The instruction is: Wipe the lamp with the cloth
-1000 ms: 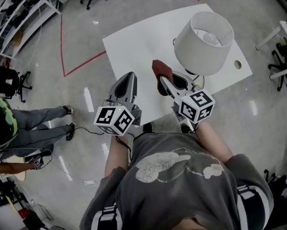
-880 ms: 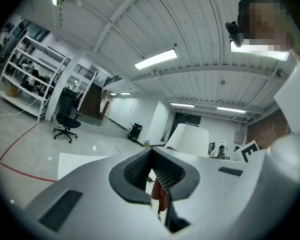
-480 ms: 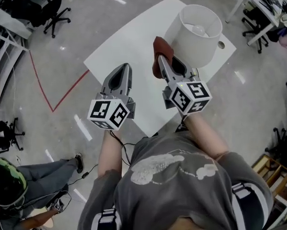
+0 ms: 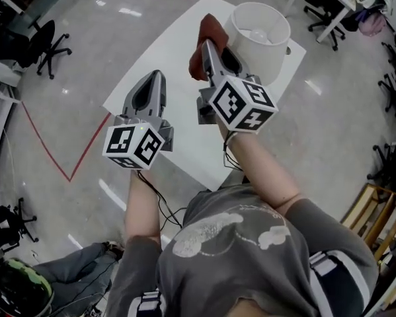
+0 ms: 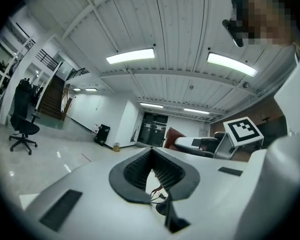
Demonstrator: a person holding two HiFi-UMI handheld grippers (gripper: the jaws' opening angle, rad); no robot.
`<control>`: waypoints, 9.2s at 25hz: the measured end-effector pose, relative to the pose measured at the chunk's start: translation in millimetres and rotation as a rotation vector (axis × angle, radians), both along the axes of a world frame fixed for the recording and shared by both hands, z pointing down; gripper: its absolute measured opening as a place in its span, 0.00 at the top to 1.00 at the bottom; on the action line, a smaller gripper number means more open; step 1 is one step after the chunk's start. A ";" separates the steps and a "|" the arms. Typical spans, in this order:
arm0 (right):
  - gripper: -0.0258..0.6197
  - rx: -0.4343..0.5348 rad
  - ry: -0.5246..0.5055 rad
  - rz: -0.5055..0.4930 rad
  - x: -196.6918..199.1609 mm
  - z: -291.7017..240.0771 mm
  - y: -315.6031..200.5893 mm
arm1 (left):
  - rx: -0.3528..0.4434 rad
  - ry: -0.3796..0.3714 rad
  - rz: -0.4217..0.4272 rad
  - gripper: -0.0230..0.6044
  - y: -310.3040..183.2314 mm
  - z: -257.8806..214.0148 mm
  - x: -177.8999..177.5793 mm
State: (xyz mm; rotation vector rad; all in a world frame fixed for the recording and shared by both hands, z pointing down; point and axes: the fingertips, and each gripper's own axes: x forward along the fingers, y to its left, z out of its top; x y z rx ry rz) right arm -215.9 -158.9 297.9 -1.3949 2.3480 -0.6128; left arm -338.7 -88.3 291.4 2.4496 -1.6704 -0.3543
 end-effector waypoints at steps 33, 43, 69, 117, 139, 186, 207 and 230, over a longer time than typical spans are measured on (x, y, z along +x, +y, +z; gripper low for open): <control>0.83 -0.337 0.005 -0.023 6.1 125.7 19.0 | -0.307 0.002 -0.019 0.95 -4.6 131.7 0.0; 0.83 -0.065 -0.064 -0.203 47.6 4.9 47.3 | -0.093 -0.043 -0.061 0.95 -11.7 32.9 42.5; 0.83 -0.235 0.196 -0.568 161.3 126.4 43.8 | -0.249 0.008 -0.320 0.95 29.6 91.2 156.3; 0.83 0.049 0.152 -1.077 217.7 102.4 -47.2 | -0.164 -0.012 -0.710 0.95 -7.6 50.9 186.5; 0.83 0.065 0.208 -1.274 245.4 98.2 -93.1 | -0.033 -0.034 -0.923 0.95 -0.5 -50.2 228.3; 0.83 0.317 0.174 -1.211 138.5 -11.4 -178.4 | -0.085 0.053 -0.924 0.95 -8.0 17.7 199.7; 0.83 0.099 0.296 -1.541 138.3 115.0 -199.2 | -0.126 0.081 -1.241 0.95 -26.0 35.0 252.6; 0.83 0.397 0.114 -1.728 115.8 -14.5 -185.3 | -0.061 -0.029 -1.472 0.95 -23.9 -12.6 338.2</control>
